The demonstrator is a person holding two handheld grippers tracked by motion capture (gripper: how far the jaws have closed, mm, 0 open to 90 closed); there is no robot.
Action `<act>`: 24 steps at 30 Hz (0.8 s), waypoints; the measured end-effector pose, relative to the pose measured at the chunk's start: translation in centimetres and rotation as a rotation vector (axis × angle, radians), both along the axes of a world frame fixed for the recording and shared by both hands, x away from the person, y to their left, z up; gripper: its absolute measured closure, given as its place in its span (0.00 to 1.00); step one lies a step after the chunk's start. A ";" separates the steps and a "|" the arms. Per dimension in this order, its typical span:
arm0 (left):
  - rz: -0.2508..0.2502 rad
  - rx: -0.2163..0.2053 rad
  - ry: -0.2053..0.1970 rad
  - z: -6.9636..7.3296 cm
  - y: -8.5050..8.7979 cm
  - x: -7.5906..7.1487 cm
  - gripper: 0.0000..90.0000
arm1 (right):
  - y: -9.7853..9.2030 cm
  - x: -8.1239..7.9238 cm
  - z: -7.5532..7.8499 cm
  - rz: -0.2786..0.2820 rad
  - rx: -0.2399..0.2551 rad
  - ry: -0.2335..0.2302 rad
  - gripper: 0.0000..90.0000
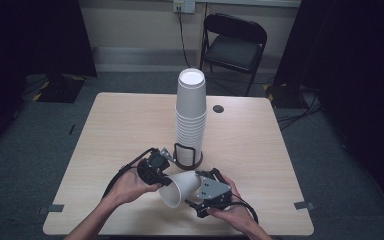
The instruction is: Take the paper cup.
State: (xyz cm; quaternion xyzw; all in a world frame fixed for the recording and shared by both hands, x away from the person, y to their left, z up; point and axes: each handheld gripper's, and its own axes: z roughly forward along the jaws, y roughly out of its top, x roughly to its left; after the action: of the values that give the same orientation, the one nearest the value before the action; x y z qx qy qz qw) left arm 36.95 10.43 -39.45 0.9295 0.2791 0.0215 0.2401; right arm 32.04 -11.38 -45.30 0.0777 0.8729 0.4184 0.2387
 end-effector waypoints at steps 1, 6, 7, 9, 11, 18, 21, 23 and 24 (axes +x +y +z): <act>0.000 0.000 0.000 0.0 0.0 0.0 0.95 | 0.0 0.0 0.0 0.000 0.000 0.000 0.11; -0.005 -0.022 0.013 0.1 -0.5 0.2 0.96 | 0.8 -0.3 0.0 0.046 0.005 -0.004 0.09; 0.001 -0.039 0.022 0.0 -0.6 0.2 0.96 | 1.0 -0.4 0.0 0.056 0.014 -0.001 0.09; -0.003 -0.040 0.022 0.0 -0.7 0.2 0.96 | 1.3 -0.5 0.0 0.064 0.013 -0.003 0.09; 0.008 -0.061 0.031 -0.3 -0.9 0.1 0.97 | 2.0 -0.7 -0.1 0.074 0.009 -0.015 0.09; 0.044 -0.097 0.032 -0.2 -0.9 0.1 0.97 | 2.3 -0.6 0.0 0.060 0.033 -0.007 0.09; 0.067 -0.111 0.031 -0.4 -1.1 0.2 0.97 | 2.5 -0.6 0.0 0.045 0.040 -0.010 0.09; 0.069 -0.123 0.041 -0.7 -1.2 0.3 0.97 | 2.5 -0.6 0.0 0.040 0.039 -0.008 0.09; 0.069 -0.128 0.047 -0.8 -1.3 0.3 0.97 | 2.5 -0.6 0.0 0.042 0.040 -0.006 0.09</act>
State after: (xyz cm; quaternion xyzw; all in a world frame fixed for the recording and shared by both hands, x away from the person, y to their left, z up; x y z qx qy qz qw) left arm 37.23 9.11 -40.29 0.9023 0.3175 -0.0097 0.2914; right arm 31.45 -8.86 -45.32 0.0632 0.8650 0.4409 0.2309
